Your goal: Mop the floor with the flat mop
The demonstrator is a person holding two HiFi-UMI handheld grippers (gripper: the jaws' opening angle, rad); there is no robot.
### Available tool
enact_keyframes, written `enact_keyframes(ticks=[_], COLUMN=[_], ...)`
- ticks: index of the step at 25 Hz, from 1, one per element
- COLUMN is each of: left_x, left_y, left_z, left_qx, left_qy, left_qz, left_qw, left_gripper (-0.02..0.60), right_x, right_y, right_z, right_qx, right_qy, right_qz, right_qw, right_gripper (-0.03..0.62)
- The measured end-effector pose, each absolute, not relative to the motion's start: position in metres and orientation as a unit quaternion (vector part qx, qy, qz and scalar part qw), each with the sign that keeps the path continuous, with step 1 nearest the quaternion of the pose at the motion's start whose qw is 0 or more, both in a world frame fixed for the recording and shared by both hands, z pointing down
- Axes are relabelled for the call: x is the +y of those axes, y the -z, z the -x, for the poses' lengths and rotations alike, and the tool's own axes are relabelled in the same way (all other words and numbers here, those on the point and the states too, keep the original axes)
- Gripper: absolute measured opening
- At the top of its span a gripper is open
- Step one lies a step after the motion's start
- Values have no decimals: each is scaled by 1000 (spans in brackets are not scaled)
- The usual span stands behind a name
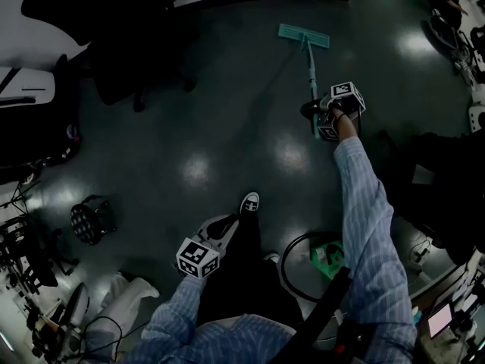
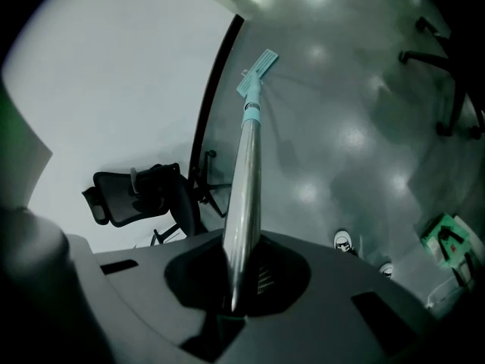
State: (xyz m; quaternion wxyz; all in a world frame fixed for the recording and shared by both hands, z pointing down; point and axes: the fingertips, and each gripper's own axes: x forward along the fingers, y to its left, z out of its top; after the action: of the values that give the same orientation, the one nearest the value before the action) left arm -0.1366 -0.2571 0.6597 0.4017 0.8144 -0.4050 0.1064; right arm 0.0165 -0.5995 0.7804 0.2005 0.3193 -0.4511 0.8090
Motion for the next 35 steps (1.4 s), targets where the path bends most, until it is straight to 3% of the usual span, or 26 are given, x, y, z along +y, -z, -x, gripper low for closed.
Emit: enact_keyframes(ticks=[7, 15, 27, 35], left_x=[-255, -235, -125, -22], left_y=[-647, -624, -585, -561], left_z=[133, 112, 49, -3], left_qx=[-399, -386, -332, -286], left_qy=[-100, -91, -84, -94], left_qz=[-824, -844, -879, -904], left_qw=[391, 362, 331, 305], left_gripper=[43, 43, 43, 43], right_x=[-554, -422, -132, 80], right_y=[-774, -768, -739, -727], right_z=[-18, -57, -111, -146], right_qx=[-453, -458, -439, -431], right_qy=[-809, -806, -828, -820], right_qz=[-315, -301, -273, -268], right_qw=[202, 223, 216, 264], right_gripper=[28, 28, 28, 28])
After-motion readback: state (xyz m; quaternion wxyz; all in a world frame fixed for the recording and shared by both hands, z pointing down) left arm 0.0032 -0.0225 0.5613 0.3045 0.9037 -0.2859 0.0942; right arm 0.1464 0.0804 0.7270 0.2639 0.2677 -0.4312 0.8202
